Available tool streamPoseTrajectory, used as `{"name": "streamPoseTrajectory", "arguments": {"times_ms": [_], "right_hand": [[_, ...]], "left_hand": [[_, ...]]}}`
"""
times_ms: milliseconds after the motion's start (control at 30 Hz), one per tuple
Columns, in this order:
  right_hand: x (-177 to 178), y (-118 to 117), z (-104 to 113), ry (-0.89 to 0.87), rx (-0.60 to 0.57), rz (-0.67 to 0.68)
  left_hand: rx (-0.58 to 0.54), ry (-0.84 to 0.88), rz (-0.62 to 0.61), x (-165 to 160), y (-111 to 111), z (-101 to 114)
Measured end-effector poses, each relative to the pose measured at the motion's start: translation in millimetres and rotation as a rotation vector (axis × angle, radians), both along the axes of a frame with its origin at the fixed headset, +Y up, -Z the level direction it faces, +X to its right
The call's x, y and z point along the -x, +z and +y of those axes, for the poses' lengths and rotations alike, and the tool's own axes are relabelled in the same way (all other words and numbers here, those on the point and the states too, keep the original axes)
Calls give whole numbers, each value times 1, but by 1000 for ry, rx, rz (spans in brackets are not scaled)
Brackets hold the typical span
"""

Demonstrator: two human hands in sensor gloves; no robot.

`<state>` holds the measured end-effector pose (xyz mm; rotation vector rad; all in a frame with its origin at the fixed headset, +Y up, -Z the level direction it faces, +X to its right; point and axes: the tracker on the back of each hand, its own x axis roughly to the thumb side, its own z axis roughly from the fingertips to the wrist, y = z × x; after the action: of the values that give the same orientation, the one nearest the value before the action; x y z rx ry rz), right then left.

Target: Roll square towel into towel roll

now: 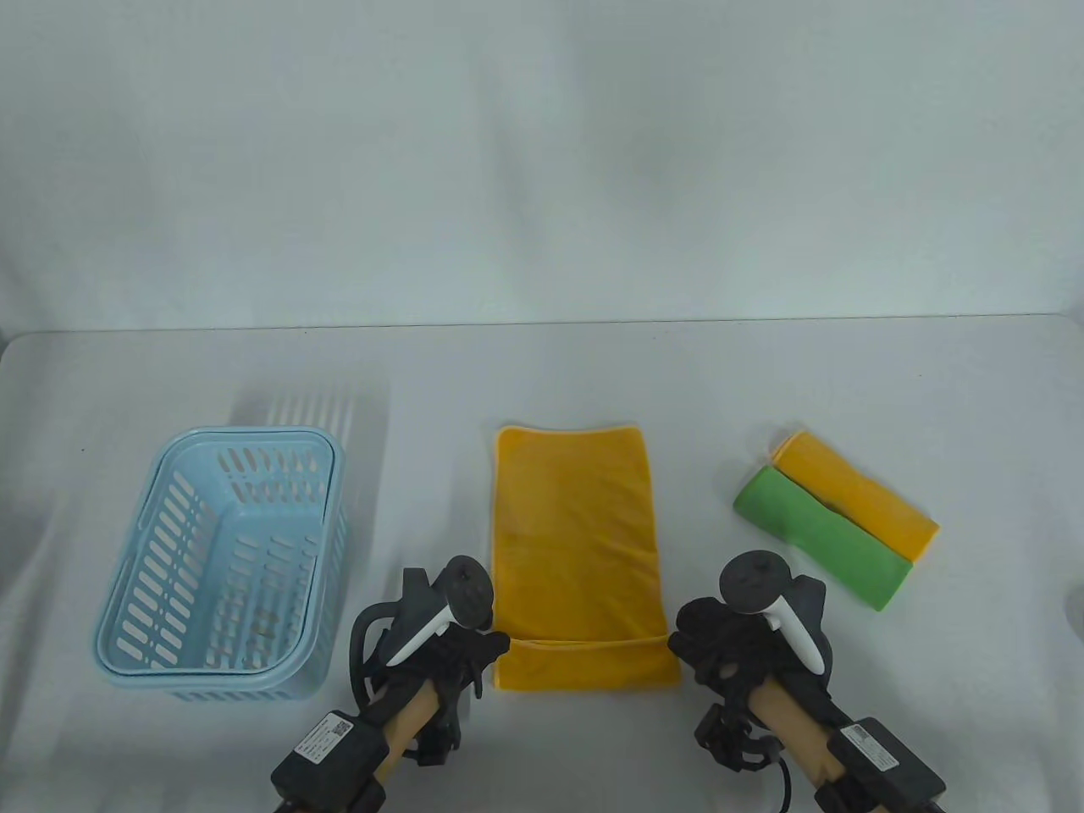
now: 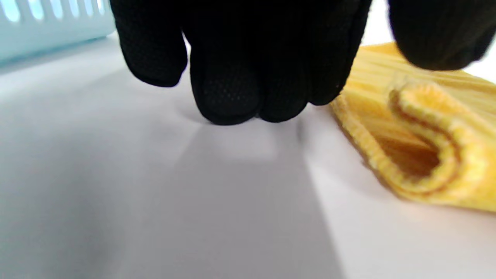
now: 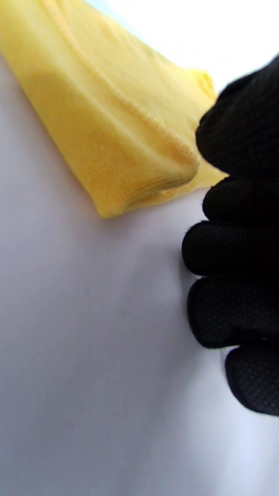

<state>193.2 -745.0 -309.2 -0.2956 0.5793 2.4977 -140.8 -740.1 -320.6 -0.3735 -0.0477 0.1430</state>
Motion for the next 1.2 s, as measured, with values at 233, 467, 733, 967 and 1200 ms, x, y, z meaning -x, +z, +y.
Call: {"name": "streamPoseTrajectory", "arguments": {"times_ms": [233,467,733,967,1200], "right_hand": [[5,6,15,41,-90,41],[29,20,35,-10,-221,255],[61,29,12,238,-199,491],[74,34,-6,500,-262,560],[77,34,-7,554,-414,549]], "left_hand": [[-101,1,-59,-7,11,19],[-118,40,-393,-36,34,32],[-64,-182,-487,-56,39,5],[-42,-211,-467,-52,36,-9],[-46,-254,-434,-51,32,-19]]}}
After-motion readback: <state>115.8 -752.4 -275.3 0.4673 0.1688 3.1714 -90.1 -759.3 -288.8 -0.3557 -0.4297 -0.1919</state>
